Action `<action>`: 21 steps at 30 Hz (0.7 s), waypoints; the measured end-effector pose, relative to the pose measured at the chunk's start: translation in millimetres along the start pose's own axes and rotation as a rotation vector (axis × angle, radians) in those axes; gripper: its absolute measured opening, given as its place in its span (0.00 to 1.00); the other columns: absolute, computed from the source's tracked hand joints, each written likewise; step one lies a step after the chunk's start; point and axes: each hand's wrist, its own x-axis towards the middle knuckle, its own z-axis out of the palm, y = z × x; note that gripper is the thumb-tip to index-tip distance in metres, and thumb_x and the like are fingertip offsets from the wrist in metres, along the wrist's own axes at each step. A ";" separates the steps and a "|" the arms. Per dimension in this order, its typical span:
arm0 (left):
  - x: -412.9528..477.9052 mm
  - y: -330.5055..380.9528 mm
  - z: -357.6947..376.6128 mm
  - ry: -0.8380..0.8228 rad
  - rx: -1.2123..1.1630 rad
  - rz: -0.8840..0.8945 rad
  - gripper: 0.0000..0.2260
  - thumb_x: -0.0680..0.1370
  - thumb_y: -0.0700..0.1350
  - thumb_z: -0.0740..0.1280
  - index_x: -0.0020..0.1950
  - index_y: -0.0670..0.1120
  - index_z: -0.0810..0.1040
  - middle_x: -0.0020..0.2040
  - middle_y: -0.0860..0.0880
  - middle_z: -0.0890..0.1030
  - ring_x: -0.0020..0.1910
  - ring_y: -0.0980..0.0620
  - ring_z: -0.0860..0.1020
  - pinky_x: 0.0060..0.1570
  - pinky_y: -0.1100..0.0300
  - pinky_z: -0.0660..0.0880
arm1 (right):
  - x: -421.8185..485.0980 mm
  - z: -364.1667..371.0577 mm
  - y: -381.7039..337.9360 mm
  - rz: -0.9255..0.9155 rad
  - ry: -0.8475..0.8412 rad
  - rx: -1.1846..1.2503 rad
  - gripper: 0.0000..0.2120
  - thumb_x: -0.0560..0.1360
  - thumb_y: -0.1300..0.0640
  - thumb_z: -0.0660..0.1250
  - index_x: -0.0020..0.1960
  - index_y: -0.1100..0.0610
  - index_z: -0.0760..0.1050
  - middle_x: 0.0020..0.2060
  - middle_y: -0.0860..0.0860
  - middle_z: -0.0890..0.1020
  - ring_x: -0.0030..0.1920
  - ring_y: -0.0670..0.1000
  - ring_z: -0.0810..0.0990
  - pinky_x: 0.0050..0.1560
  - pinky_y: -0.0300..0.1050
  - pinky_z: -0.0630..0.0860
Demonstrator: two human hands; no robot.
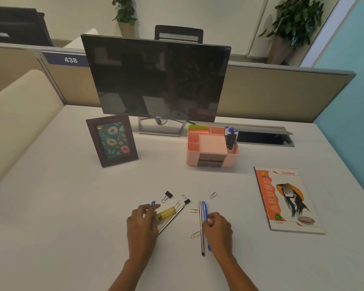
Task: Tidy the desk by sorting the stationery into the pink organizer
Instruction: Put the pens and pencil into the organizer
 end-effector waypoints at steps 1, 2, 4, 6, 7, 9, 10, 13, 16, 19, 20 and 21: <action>2.8 -2.7 -1.6 0.004 -0.002 -0.055 0.13 0.74 0.36 0.67 0.55 0.49 0.79 0.50 0.48 0.79 0.43 0.44 0.76 0.40 0.52 0.72 | 0.9 0.6 -1.6 -0.001 0.000 0.007 0.09 0.73 0.58 0.69 0.53 0.57 0.78 0.40 0.50 0.80 0.38 0.48 0.79 0.35 0.33 0.72; 5.2 -5.8 -2.6 -0.007 -0.007 -0.112 0.13 0.75 0.36 0.67 0.56 0.49 0.79 0.50 0.48 0.79 0.44 0.45 0.76 0.41 0.51 0.73 | 2.0 1.5 -3.2 0.005 0.001 0.018 0.08 0.73 0.58 0.69 0.52 0.58 0.78 0.40 0.50 0.81 0.37 0.48 0.79 0.35 0.33 0.73; 11.0 -12.5 -3.5 -0.064 -0.035 -0.228 0.13 0.76 0.38 0.67 0.58 0.49 0.79 0.54 0.48 0.80 0.47 0.46 0.78 0.45 0.50 0.75 | 3.5 3.6 -6.8 0.029 -0.001 0.049 0.07 0.73 0.59 0.69 0.50 0.58 0.79 0.37 0.49 0.81 0.36 0.47 0.79 0.37 0.40 0.79; 17.1 -19.3 -3.0 -0.123 -0.052 -0.304 0.12 0.77 0.41 0.66 0.60 0.50 0.78 0.55 0.48 0.80 0.49 0.47 0.79 0.49 0.49 0.75 | 5.2 3.8 -11.7 0.044 -0.002 0.080 0.06 0.72 0.60 0.70 0.49 0.58 0.79 0.35 0.48 0.80 0.34 0.47 0.79 0.37 0.42 0.81; 20.1 -21.2 -2.8 -0.144 -0.044 -0.322 0.11 0.78 0.43 0.65 0.60 0.50 0.77 0.55 0.48 0.80 0.49 0.47 0.79 0.50 0.49 0.75 | 6.7 3.0 -15.1 0.045 0.001 0.100 0.05 0.72 0.61 0.70 0.48 0.59 0.79 0.35 0.48 0.80 0.33 0.46 0.79 0.35 0.40 0.80; 26.1 -22.1 -3.4 -0.172 -0.021 -0.345 0.10 0.79 0.47 0.64 0.59 0.50 0.77 0.54 0.49 0.80 0.49 0.48 0.79 0.51 0.51 0.73 | 10.8 -0.9 -24.7 0.029 0.011 0.156 0.06 0.72 0.61 0.71 0.48 0.58 0.78 0.35 0.48 0.80 0.33 0.44 0.78 0.31 0.32 0.74; 29.9 -21.4 -4.2 -0.187 -0.012 -0.357 0.10 0.79 0.48 0.63 0.59 0.50 0.77 0.54 0.50 0.80 0.49 0.48 0.79 0.50 0.53 0.72 | 13.8 -3.4 -31.1 0.015 0.018 0.182 0.07 0.72 0.60 0.71 0.49 0.57 0.78 0.35 0.48 0.80 0.33 0.43 0.77 0.31 0.29 0.71; 39.8 -21.0 -4.2 -0.236 -0.002 -0.379 0.10 0.79 0.51 0.63 0.57 0.50 0.78 0.54 0.51 0.80 0.49 0.49 0.79 0.50 0.54 0.72 | 26.5 -11.9 -53.8 -0.034 0.046 0.246 0.08 0.72 0.59 0.71 0.51 0.58 0.78 0.37 0.49 0.80 0.34 0.42 0.77 0.32 0.28 0.70; 45.5 -22.5 -2.7 -0.291 0.006 -0.378 0.11 0.77 0.55 0.65 0.55 0.52 0.78 0.51 0.53 0.80 0.47 0.51 0.78 0.49 0.54 0.74 | 42.5 -21.0 -75.8 -0.070 0.072 0.329 0.09 0.72 0.60 0.71 0.52 0.58 0.78 0.38 0.49 0.80 0.35 0.43 0.78 0.34 0.30 0.73; 49.7 -19.9 -3.6 -0.340 0.026 -0.394 0.10 0.76 0.56 0.66 0.53 0.53 0.78 0.49 0.55 0.80 0.46 0.53 0.78 0.47 0.56 0.73 | 59.5 -31.3 -96.0 -0.115 0.112 0.375 0.08 0.72 0.60 0.71 0.51 0.58 0.78 0.36 0.48 0.79 0.35 0.44 0.78 0.34 0.30 0.72; 51.3 -18.7 -3.9 -0.357 0.029 -0.403 0.09 0.76 0.56 0.67 0.52 0.54 0.78 0.48 0.55 0.80 0.46 0.53 0.78 0.47 0.57 0.73 | 65.7 -34.1 -101.9 -0.127 0.124 0.386 0.08 0.72 0.60 0.71 0.51 0.58 0.78 0.36 0.49 0.79 0.36 0.45 0.78 0.36 0.32 0.74; 52.8 -17.6 -3.8 -0.374 0.030 -0.412 0.09 0.75 0.56 0.67 0.52 0.54 0.77 0.48 0.55 0.80 0.45 0.53 0.78 0.47 0.57 0.73 | 72.0 -36.7 -108.1 -0.137 0.135 0.391 0.08 0.72 0.60 0.71 0.51 0.58 0.78 0.37 0.49 0.79 0.37 0.47 0.78 0.38 0.34 0.76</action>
